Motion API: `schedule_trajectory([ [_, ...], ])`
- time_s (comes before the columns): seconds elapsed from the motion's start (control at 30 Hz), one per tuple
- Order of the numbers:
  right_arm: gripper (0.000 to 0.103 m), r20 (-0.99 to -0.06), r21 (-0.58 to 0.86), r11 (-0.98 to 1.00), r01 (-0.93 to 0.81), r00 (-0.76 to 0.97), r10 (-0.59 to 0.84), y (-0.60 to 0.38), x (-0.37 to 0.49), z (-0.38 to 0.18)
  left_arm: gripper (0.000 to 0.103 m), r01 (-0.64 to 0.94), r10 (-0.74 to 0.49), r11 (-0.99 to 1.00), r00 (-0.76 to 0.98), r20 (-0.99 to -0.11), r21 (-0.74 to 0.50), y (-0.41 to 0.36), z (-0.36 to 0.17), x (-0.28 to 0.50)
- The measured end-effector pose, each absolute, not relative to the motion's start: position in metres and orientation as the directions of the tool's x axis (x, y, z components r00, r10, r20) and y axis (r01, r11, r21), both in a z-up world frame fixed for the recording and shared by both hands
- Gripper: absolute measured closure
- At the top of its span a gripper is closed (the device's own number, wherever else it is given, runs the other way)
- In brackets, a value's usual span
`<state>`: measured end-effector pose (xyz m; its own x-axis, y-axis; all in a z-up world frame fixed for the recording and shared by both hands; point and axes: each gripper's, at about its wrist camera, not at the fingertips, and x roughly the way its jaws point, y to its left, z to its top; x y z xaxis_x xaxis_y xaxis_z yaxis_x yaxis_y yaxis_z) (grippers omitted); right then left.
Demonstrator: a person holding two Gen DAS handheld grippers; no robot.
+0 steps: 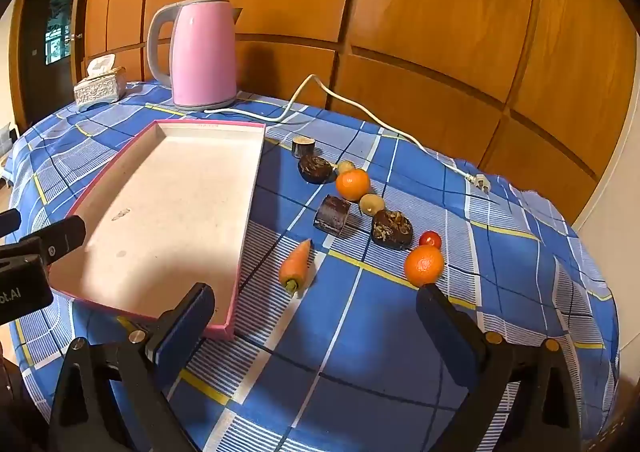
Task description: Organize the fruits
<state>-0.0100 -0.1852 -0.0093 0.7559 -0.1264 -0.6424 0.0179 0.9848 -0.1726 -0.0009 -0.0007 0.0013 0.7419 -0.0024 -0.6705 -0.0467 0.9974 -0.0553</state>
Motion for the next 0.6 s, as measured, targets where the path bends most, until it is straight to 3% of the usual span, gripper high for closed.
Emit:
schedule_trajectory([
  [0.6, 0.001, -0.640, -0.143, 0.990, 0.010, 0.762, -0.101, -0.189, -0.009, -0.012, 0.000, -0.058, 0.003, 0.997, 0.722, -0.692, -0.056, -0.001, -0.006, 0.002],
])
